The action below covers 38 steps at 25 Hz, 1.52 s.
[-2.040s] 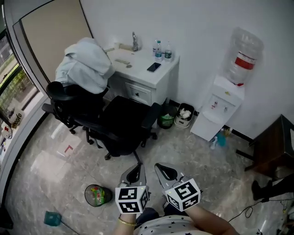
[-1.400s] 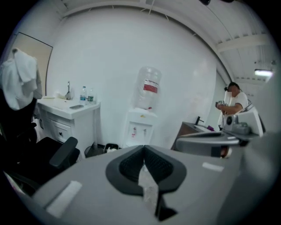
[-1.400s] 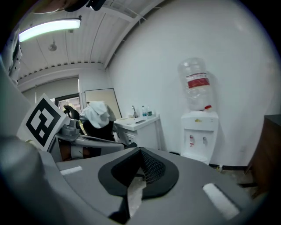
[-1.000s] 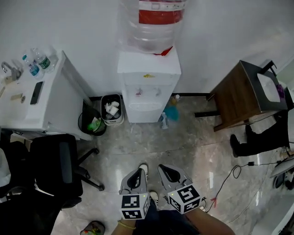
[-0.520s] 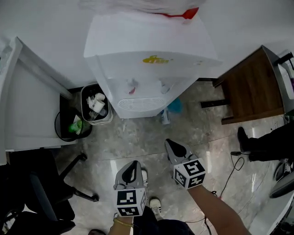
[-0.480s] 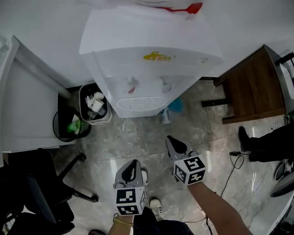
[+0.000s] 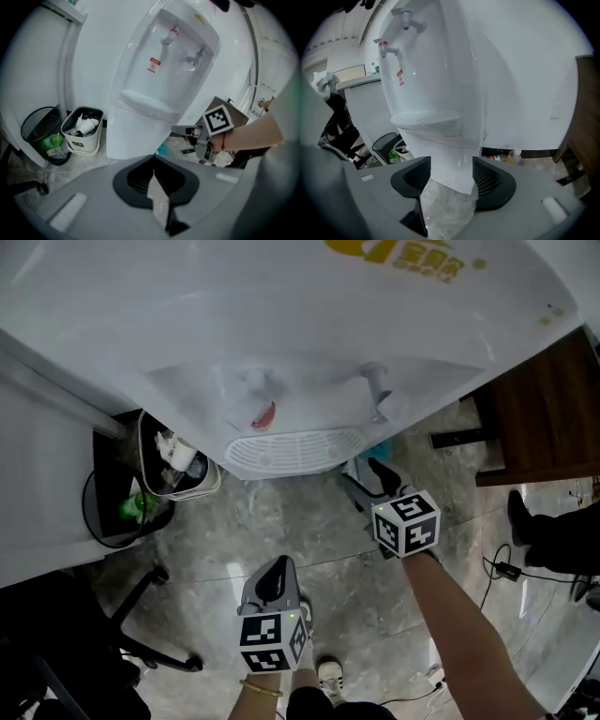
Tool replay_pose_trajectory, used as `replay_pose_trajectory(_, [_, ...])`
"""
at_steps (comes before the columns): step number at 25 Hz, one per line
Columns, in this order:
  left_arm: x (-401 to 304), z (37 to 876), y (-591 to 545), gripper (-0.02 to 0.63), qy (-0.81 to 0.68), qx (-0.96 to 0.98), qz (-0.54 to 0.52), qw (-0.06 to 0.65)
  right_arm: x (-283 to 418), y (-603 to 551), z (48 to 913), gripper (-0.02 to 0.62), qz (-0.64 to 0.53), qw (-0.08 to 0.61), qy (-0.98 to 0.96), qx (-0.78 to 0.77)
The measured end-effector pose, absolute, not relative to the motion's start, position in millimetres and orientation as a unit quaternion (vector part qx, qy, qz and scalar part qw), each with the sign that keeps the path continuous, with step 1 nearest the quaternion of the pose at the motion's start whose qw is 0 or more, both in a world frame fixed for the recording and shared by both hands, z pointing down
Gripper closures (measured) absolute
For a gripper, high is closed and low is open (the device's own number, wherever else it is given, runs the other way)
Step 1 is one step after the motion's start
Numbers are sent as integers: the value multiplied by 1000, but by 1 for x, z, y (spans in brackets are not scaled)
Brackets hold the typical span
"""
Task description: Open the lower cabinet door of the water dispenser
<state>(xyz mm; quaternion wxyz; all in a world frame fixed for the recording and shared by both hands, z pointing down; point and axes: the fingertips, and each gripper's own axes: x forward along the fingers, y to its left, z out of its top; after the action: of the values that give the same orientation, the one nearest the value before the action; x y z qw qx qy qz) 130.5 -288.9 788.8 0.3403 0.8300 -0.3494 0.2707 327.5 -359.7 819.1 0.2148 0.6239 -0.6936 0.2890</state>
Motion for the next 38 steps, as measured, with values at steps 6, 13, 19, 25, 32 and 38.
replay_pose_trajectory(6, [134,798,-308,600,-351,830,269,341,348,-376,836,339,283,241,-688,623])
replay_pose_trajectory(13, [137,810,-310,600,-342,830,278,341,345,-395,835,282,268,235,-697,622])
replay_pose_trajectory(19, [134,811,-307,600,-344,828,278,346,343,-393,834,284,280,216,-678,645])
replay_pose_trajectory(25, [133,804,-301,600,-347,830,275,341,333,-365,833,321,293,227,-665,649])
replay_pose_trajectory(32, [129,801,-277,600,-345,832,278,335,280,-288,832,405,305,223,-672,637])
replay_pose_trajectory(38, [104,807,-249,600,-358,826,277,335,203,-233,830,482,338,202,-693,604])
